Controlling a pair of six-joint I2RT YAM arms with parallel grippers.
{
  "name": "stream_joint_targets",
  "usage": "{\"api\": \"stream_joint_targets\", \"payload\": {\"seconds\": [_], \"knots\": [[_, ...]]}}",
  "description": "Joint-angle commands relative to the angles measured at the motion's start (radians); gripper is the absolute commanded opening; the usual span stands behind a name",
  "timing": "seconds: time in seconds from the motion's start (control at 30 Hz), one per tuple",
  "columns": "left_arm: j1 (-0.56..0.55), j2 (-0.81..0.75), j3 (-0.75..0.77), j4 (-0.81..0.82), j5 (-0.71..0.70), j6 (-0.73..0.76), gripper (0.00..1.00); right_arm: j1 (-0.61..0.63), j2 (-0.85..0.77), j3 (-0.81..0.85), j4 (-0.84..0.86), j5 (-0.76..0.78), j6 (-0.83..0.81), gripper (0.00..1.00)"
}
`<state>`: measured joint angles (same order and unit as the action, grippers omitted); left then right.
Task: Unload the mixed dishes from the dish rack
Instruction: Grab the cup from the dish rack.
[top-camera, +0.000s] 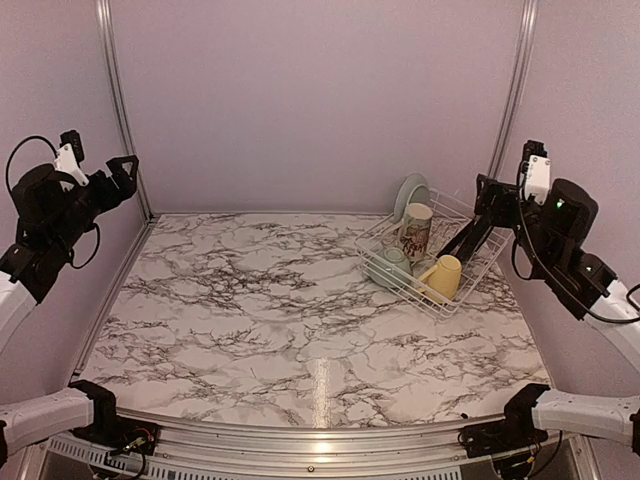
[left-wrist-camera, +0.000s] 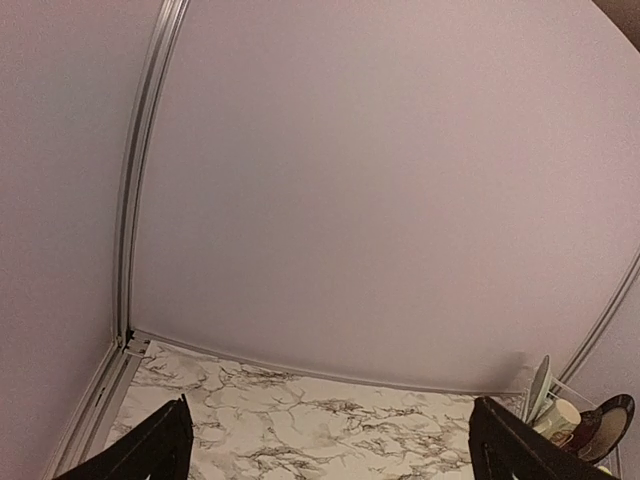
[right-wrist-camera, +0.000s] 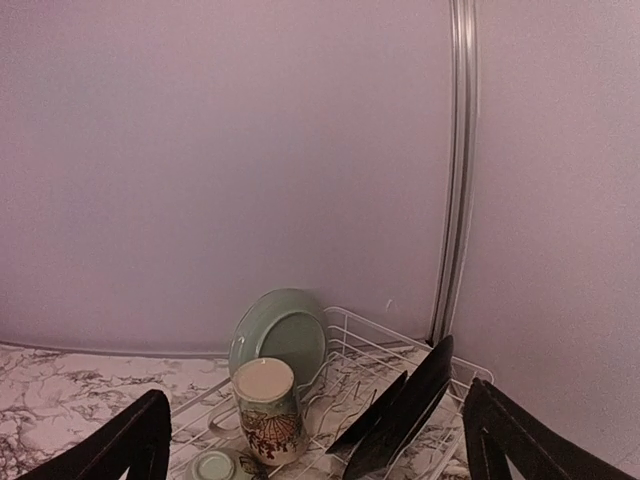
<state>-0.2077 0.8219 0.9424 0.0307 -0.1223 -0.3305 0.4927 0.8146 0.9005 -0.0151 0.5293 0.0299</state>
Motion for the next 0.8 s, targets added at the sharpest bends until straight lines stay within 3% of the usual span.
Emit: {"api": "stream_joint_targets", "payload": {"seconds": [0.0,0.33,0.47,0.53,0.77], "knots": [[0.040,0.055,0.007,0.080,0.072,0.063,0.99,-0.039,0.061,0.018,0.015,-0.008,0.033,0.99],[0.069,0.134,0.003,0.118,0.166,0.121,0.99,-0.078,0.161,0.020,0.030,-0.017,0.092,0.99],[0.068,0.151,0.003,0.119,0.188,0.131,0.99,-0.086,0.139,-0.040,0.113,-0.197,0.050,0.99],[0.065,0.155,0.003,0.116,0.191,0.133,0.99,-0.088,0.145,-0.054,0.125,-0.216,0.069,0.98],[0.048,0.193,0.017,0.097,0.230,0.121,0.99,-0.090,0.358,0.085,-0.071,-0.262,0.123,0.98]]}}
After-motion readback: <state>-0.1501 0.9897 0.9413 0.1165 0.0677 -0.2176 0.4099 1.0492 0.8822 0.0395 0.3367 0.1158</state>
